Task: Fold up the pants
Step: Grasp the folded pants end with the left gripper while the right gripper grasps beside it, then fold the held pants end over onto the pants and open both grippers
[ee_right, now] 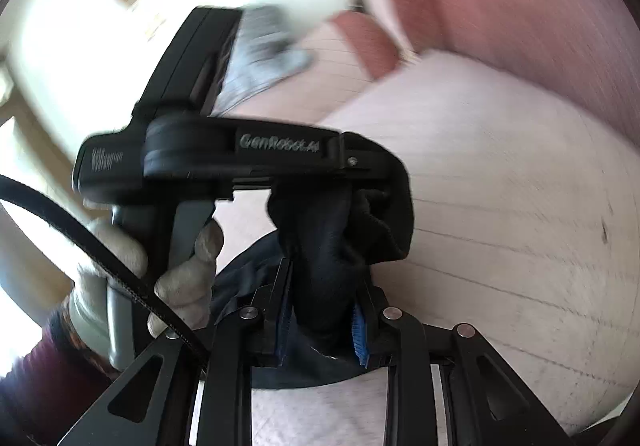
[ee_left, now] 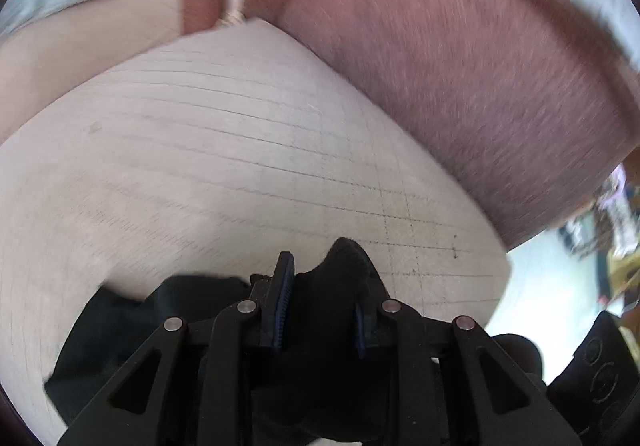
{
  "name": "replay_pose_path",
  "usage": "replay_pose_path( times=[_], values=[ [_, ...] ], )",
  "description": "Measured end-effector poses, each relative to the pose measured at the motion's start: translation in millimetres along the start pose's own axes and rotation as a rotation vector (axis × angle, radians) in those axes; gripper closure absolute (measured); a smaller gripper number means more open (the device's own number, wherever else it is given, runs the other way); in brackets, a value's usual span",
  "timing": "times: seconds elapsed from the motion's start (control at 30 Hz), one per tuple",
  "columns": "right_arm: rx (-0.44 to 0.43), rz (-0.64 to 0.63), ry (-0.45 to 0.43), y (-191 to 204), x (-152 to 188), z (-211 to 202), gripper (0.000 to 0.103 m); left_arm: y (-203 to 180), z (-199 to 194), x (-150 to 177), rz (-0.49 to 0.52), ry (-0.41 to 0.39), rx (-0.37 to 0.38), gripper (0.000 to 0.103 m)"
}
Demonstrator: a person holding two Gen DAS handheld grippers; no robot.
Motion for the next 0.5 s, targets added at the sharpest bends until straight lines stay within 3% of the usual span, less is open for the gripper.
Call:
replay_pose_path(
  times=[0.3,0.5],
  values=[
    [-0.110,-0.232,0.159,119.5,-3.0,69.3,0.079,154.3,-93.8,46.0,-0.315,-0.144,0.041,0.083],
    [-0.127,-0.324,0.297,171.0,22.5,130.3,0.079,219.3,-97.2,80.6,-0.470,-0.181,0.078,0.083]
  ],
)
Point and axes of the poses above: each gripper's, at about its wrist camera, not at the fingertips, and z roughly the way its jaws point, y to its left, x to its underside, the point moved 4 cm from there along z, roughly the way its jaws point, and after that the axes turned 11 degrees about -z, right-handed, at the moved point
